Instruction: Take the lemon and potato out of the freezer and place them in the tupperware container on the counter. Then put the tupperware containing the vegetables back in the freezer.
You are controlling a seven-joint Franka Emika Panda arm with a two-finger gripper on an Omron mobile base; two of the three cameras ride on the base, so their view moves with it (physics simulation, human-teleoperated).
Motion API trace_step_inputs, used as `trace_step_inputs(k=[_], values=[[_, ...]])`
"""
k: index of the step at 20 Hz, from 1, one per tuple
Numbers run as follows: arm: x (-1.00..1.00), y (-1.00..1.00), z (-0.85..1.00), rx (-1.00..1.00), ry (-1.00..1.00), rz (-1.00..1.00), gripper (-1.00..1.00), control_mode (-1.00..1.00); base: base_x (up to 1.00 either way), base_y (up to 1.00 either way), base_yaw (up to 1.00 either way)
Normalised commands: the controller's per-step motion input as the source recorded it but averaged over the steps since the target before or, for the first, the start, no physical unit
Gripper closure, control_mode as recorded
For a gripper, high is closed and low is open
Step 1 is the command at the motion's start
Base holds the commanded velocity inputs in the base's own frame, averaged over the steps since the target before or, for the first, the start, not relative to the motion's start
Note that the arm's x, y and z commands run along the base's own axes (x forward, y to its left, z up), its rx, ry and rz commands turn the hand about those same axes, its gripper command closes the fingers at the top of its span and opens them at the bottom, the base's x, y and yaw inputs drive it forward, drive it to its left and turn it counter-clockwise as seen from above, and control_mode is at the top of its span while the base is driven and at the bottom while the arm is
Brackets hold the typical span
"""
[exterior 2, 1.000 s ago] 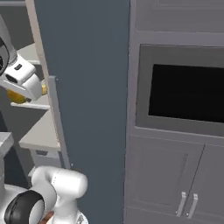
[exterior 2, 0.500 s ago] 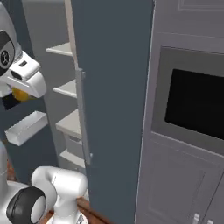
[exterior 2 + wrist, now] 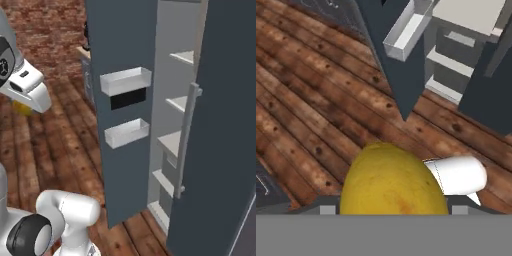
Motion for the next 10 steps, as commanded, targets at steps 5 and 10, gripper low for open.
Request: trace_step_inputs(k=[5,10], values=[[0.00,0.00,0.00,0.00,0.00,0.00,1.00,1.00,-0.19,0.38,0.77],[0.00,0.00,0.00,0.00,0.00,0.00,1.00,1.00,0.33,0.47,0.38]])
